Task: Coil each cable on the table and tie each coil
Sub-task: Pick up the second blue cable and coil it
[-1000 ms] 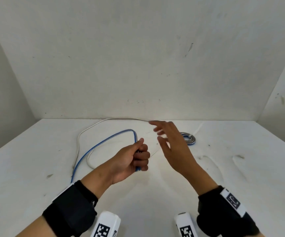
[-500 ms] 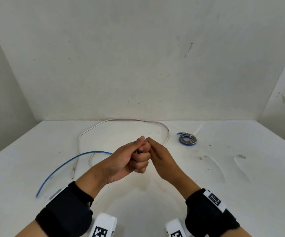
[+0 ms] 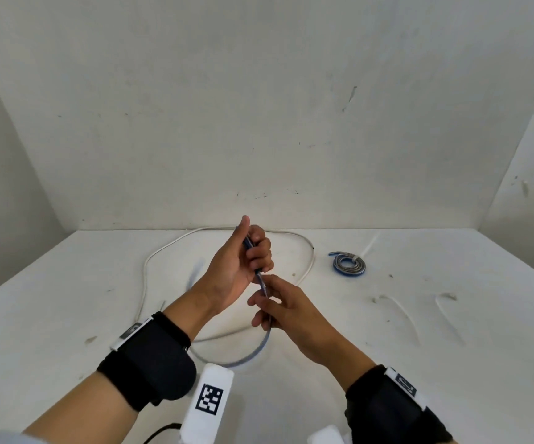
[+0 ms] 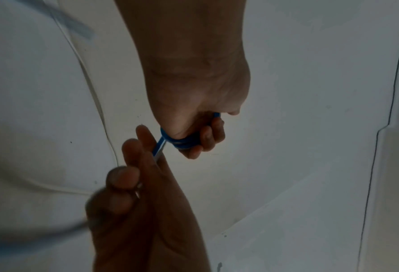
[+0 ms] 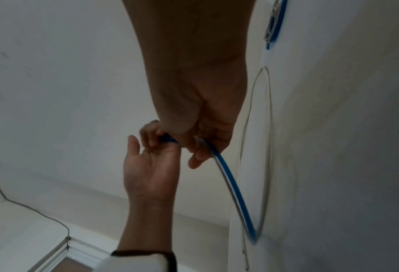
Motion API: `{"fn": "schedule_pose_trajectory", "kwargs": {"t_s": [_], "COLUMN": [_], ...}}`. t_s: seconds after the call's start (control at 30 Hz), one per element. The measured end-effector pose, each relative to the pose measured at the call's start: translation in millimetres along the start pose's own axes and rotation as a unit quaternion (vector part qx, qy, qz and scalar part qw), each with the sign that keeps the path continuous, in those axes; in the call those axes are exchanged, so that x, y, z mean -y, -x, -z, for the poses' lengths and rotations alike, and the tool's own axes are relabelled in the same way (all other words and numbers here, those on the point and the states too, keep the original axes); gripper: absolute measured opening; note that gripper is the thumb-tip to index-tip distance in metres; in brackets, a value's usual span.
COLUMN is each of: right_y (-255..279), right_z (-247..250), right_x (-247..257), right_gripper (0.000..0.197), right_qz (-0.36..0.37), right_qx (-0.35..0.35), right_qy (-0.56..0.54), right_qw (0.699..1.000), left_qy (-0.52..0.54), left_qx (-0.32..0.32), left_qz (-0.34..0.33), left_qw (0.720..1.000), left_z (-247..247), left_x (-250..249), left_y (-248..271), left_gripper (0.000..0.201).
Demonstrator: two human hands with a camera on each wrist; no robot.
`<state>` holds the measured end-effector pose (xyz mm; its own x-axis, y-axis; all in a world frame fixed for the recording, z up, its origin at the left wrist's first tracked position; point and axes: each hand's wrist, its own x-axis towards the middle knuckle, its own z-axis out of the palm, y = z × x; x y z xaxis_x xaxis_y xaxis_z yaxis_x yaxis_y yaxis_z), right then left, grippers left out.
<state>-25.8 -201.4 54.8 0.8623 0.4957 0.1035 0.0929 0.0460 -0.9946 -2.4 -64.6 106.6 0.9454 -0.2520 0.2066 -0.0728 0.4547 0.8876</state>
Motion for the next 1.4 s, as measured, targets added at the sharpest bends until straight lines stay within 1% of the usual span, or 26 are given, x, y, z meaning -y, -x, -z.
{"fn": "schedule_pose_trajectory", "kwargs": {"t_s": [0.1,0.17,0.23,0.3,0.37,0.43,0.5,0.57,0.6,0.63,0.7,0.73,0.77,0.8,0.83,0.9,0.97,1.07,1.13,1.2,1.27,1.33,1.4], "right_y": [3.9,7.8,10.8,12.9,15.0,17.6,19.2,19.3,18.9,17.8,15.3,13.8,11.9,10.1,7.8,2.1,-3.0,-7.4,-10.0,-12.3,-14.2,-17.2,-20.7], "right_z": [4.6,8.9,14.4,20.1,25.6,31.3,34.6,33.9,32.6,31.6,32.9,34.8,36.8,38.7,40.1,42.5,44.9,45.1,43.3,42.3,41.4,38.9,36.4], "right_x": [5.0,9.1,13.1,16.1,19.0,22.3,26.6,30.9,34.1,37.3,44.9,49.2,53.3,56.1,57.7,56.4,51.9,46.4,45.0,44.8,45.9,46.3,45.3], "right_gripper": [0.029,0.02,0.012,0.024,0.033,0.035,0.03,0.02,0.018,0.018,0.018,0.018,0.017,0.018,0.019,0.022,0.027,0.035,0.038,0.042,0.046,0.049,0.049], "right_qz": [-0.034,-0.057,-0.064,-0.052,-0.031,-0.007,0.017,0.047,0.065,0.084,0.118,0.13,0.136,0.137,0.133,0.114,0.087,0.068,0.059,0.042,0.029,0.038,0.091], "right_qx": [-0.009,0.01,0.033,0.054,0.073,0.086,0.085,0.073,0.059,0.036,-0.021,-0.048,-0.069,-0.082,-0.093,-0.118,-0.137,-0.129,-0.114,-0.106,-0.108,-0.133,-0.184], "right_qy": [-0.006,-0.008,-0.008,-0.01,-0.017,0.006,0.063,0.122,0.141,0.149,0.131,0.128,0.137,0.153,0.162,0.154,0.126,0.08,0.072,0.082,0.105,0.141,0.201], "right_qw": [0.999,0.998,0.997,0.997,0.997,0.996,0.994,0.989,0.986,0.985,0.984,0.982,0.979,0.975,0.973,0.974,0.979,0.986,0.989,0.99,0.988,0.98,0.958], "left_qy": [-0.061,-0.121,-0.181,-0.239,-0.307,-0.373,-0.406,-0.411,-0.409,-0.39,-0.338,-0.345,-0.374,-0.394,-0.392,-0.368,-0.374,-0.401,-0.384,-0.361,-0.356,-0.345,-0.307], "left_qx": [-0.036,-0.046,-0.053,-0.055,-0.049,-0.046,-0.045,-0.037,-0.031,-0.025,-0.006,0.008,0.022,0.028,0.029,0.032,0.036,0.062,0.075,0.084,0.091,0.095,0.1], "left_qz": [-0.018,-0.029,-0.031,-0.029,-0.027,-0.023,-0.015,0.01,0.023,0.031,0.029,0.029,0.038,0.044,0.051,0.058,0.051,0.016,0.019,0.03,0.038,0.039,0.047], "left_qw": [0.997,0.991,0.982,0.969,0.95,0.926,0.913,0.911,0.912,0.92,0.941,0.938,0.927,0.918,0.918,0.928,0.925,0.914,0.92,0.928,0.929,0.933,0.945], "left_z": [6.8,10.4,11.9,10.5,6.7,4.1,2.8,0.3,-2.5,-6.2,-11.1,-12.8,-15.4,-17.1,-18.5,-22.2,-28.5,-35.4,-37.3,-36.6,-34.5,-32.9,-31.5], "left_x": [5.2,8.7,12.0,14.1,15.3,16.0,15.8,15.9,17.2,18.9,26.4,30.8,34.3,37.2,39.6,40.4,39.5,36.3,31.1,26.9,24.3,21.4,18.6], "left_y": [-3.3,-4.0,-3.7,-1.6,1.1,4.0,6.9,8.1,8.6,10.7,13.6,15.7,19.1,22.5,24.7,28.9,31.4,35.4,37.4,39.5,41.8,42.1,40.6], "left_gripper": [0.033,0.032,0.033,0.032,0.032,0.032,0.032,0.03,0.03,0.029,0.029,0.031,0.034,0.038,0.04,0.042,0.044,0.046,0.055,0.051,0.046,0.042,0.042]}}
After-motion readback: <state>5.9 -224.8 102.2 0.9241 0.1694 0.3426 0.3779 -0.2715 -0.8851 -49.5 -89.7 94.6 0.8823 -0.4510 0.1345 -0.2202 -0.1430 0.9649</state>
